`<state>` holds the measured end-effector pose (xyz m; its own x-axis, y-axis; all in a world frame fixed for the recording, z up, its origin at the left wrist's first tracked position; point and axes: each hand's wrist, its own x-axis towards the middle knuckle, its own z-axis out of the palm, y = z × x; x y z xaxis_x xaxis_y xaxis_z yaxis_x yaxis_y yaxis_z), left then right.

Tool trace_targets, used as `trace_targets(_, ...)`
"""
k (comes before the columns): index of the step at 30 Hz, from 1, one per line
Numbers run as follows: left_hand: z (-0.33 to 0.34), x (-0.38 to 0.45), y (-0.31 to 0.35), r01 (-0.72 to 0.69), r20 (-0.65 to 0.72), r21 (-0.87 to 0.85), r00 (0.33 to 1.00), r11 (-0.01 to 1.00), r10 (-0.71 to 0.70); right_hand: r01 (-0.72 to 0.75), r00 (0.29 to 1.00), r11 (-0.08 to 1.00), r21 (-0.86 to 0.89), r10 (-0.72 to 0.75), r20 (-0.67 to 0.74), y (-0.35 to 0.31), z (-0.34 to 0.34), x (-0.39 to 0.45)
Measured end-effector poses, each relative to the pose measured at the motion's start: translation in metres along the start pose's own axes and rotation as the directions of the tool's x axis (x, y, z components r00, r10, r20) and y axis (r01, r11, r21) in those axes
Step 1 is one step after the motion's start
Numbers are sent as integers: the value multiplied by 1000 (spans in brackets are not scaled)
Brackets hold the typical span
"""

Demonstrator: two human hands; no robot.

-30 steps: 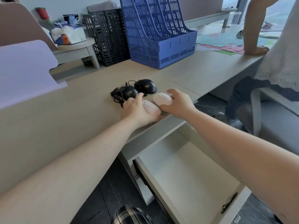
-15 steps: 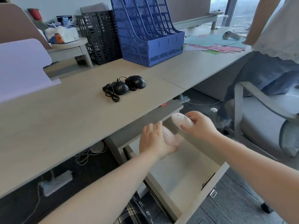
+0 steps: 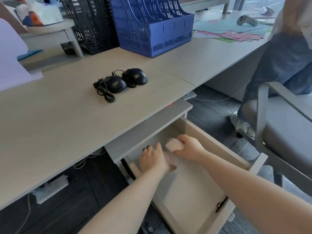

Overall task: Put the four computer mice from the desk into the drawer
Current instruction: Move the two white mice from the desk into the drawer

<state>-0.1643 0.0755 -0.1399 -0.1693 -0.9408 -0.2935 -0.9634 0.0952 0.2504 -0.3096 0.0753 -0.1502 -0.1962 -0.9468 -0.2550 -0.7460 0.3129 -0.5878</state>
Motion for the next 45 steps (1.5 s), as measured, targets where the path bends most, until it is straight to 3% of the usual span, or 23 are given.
trace_targets(14, 28, 26, -14, 23, 64, 19, 998, 1000, -24, 17, 997, 995, -97, -10, 72, 3, 29, 16)
trace_targets(24, 10, 17, -10, -28, 95, -68, 995, 997, 34, 27, 1000, 985, -170, -24, 15, -3, 6, 3)
trace_targets(31, -42, -10, 11, -140, -13, -26, 990, 990, 140, 57, 996, 979, -195, -69, -56, -29, -32, -22)
trace_targets(34, -76, -25, 22, -215, -151, -50, 967, 975, 206, 80, 956, 980, -180, -127, -263, -49, -53, -36)
trace_targets(38, -123, -36, 23, -318, -413, -187, 884, 930, 219, 171, 862, 979, -107, -202, -464, -79, -76, -38)
trace_targets(42, -163, -14, -3, -305, -562, -236, 817, 922, 127, 275, 845, 959, -63, -273, -459, -111, -89, -15)
trace_targets(45, -186, 17, -33, -189, -535, -237, 844, 953, 34, 306, 865, 949, -70, -308, -397, -132, -92, 14)
